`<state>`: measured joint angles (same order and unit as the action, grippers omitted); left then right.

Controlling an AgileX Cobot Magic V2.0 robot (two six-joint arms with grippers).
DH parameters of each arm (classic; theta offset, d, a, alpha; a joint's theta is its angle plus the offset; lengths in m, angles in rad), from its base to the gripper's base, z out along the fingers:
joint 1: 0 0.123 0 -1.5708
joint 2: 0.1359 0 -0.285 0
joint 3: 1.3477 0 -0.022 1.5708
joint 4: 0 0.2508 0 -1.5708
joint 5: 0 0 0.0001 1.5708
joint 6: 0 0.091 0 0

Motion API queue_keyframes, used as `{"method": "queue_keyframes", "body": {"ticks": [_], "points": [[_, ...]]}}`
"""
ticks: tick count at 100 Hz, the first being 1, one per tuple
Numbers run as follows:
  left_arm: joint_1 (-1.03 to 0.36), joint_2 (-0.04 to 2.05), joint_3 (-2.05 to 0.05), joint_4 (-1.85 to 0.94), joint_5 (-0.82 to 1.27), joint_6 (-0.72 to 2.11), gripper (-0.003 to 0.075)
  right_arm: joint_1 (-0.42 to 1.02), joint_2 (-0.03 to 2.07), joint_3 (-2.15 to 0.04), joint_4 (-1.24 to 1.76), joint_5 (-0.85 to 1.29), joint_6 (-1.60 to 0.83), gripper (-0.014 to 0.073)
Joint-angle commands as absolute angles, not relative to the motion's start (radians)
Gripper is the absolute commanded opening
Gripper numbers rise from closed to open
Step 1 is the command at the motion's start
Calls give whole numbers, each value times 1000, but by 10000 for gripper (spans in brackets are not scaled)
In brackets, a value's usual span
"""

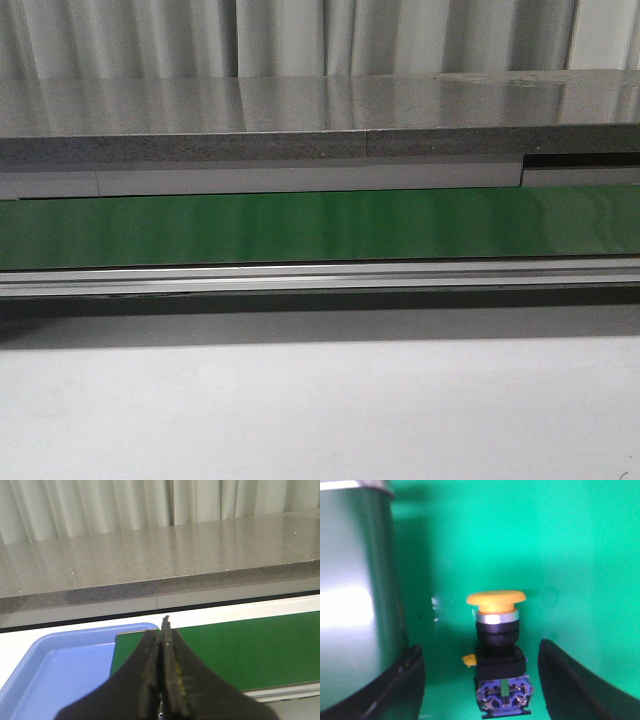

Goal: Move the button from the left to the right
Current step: 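Lift the button with the right gripper and lower it into the green bin, then open the right gripper and withdraw it from the green bin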

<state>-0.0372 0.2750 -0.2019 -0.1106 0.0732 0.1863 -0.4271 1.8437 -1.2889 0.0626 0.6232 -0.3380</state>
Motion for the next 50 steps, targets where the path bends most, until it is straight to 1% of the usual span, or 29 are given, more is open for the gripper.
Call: {"method": "queue_keyframes", "body": {"ticks": [1,21,37,50], "points": [[-44,283,-229,-119,-13,180,-21,-426,1739,-1323,98,569,-328,498],[-44,283,-229,-119,-13,180,-21,-385,1614,-1323,203,529,-330,498],[-44,283,-229,-119,-13,180,-21,-307,1516,-1318,222,510,-330,498],[-44,283,-229,-119,-13,180,-21,-235,1432,-1271,227,492,-330,497]]}}
